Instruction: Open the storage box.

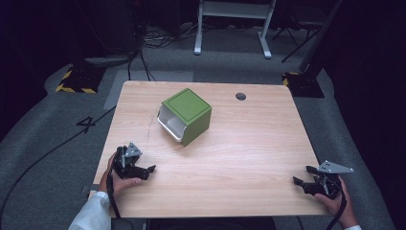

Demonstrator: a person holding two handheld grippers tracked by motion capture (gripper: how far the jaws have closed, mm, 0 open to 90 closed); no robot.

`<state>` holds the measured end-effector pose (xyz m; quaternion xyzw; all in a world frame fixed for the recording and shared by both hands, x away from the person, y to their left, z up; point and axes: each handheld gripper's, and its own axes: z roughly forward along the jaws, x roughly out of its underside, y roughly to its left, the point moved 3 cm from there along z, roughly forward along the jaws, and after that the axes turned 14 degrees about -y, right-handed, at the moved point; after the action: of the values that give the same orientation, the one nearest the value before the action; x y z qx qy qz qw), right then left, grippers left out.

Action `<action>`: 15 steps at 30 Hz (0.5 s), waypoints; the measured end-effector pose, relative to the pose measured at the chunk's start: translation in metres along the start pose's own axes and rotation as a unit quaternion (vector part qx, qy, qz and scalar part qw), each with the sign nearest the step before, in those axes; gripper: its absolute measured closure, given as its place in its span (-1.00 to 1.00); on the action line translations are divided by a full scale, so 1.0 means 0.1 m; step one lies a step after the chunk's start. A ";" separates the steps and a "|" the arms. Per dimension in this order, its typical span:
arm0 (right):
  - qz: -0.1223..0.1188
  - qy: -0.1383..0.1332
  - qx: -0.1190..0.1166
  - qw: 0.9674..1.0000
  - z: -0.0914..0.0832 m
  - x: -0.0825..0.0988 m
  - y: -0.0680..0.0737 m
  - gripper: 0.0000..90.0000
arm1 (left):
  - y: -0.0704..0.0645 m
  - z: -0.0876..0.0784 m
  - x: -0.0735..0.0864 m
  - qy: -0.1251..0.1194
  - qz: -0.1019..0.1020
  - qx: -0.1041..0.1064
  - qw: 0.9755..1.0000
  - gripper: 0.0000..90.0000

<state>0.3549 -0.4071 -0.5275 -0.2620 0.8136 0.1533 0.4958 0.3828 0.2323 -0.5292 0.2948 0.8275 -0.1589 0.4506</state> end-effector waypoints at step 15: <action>0.000 0.000 0.000 1.000 0.00 0.00 0.00 -0.57 | -0.08 -0.04 -0.23 -0.010 0.014 0.051 0.999 -0.61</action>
<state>0.3555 -0.4069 -0.5275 -0.2619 0.8137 0.1528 0.4959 0.3848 0.2209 -0.5079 0.3275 0.8094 -0.1980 0.4455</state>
